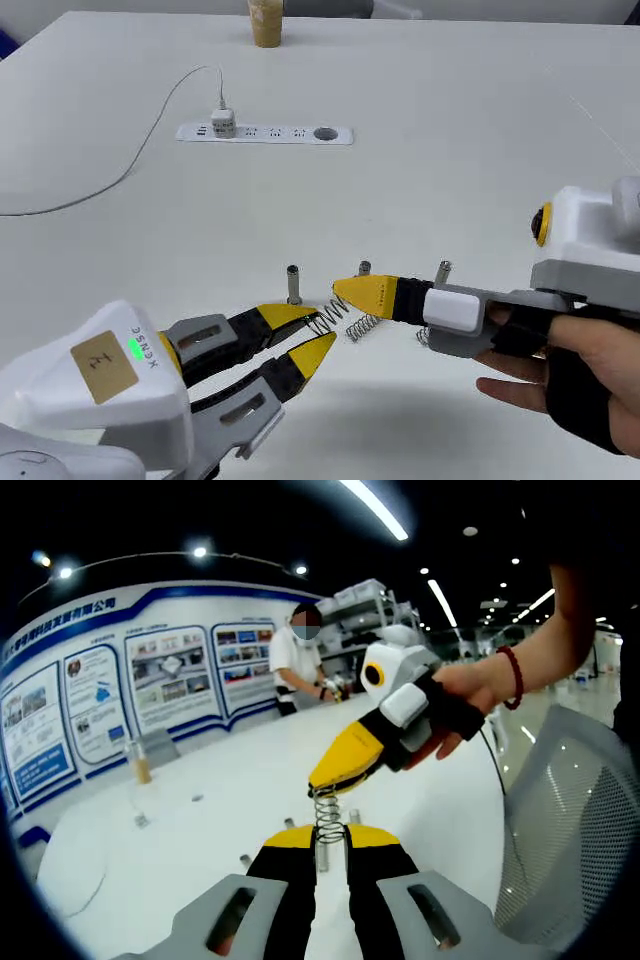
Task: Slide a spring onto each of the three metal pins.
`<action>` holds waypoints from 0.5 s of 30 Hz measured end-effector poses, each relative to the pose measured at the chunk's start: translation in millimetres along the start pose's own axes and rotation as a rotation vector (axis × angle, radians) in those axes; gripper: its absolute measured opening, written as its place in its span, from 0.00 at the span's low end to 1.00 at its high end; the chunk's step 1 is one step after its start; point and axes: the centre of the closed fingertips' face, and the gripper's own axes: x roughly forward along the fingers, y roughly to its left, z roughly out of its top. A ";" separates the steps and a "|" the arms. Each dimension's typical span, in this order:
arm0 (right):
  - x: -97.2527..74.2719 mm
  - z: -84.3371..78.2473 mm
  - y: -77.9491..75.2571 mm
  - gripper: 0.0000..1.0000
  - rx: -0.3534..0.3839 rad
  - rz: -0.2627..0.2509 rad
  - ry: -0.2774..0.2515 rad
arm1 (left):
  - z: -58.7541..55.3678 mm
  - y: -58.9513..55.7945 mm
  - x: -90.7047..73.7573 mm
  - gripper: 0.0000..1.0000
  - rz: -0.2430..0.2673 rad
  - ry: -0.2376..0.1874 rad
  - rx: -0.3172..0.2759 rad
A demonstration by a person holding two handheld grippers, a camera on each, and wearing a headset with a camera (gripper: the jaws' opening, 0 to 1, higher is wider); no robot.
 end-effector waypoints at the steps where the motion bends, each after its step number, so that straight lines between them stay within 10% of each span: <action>1: -0.1 0.1 0.5 0.13 -0.001 0.003 0.001 | 0.2 -0.1 0.0 0.10 -0.001 0.000 -0.004; 15: 3.7 -3.9 4.2 0.12 -0.162 -0.014 0.022 | -9.9 0.4 3.2 0.11 0.019 0.062 -0.038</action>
